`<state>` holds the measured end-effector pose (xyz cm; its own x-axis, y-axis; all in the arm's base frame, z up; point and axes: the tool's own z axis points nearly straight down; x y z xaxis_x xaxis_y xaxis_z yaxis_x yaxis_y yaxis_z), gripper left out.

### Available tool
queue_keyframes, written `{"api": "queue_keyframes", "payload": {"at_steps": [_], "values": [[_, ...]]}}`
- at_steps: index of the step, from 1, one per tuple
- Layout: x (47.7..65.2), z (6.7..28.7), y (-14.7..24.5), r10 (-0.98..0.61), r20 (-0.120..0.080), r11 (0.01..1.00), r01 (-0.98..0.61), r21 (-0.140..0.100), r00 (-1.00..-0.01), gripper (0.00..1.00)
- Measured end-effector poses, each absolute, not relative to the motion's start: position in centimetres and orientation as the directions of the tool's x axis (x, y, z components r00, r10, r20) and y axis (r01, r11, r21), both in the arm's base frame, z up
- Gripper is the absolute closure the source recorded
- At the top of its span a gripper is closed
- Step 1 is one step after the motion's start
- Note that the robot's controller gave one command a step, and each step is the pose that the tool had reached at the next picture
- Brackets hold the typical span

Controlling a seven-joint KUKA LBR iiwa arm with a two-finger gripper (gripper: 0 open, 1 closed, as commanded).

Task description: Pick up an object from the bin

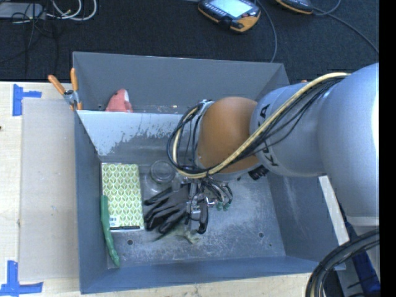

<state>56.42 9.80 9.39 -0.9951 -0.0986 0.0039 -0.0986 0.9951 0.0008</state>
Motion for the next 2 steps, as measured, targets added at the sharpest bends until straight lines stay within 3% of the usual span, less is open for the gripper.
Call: {"api": "queue_keyframes", "payload": {"at_steps": [1, 2], "values": [[58.48, 7.26, 9.41, -0.251, -0.003, 0.968, -0.251, 0.002, -0.968, 0.00], [57.91, 7.29, 8.76, -0.335, -0.005, 0.942, -0.335, 0.004, -0.942, 0.00]]}}
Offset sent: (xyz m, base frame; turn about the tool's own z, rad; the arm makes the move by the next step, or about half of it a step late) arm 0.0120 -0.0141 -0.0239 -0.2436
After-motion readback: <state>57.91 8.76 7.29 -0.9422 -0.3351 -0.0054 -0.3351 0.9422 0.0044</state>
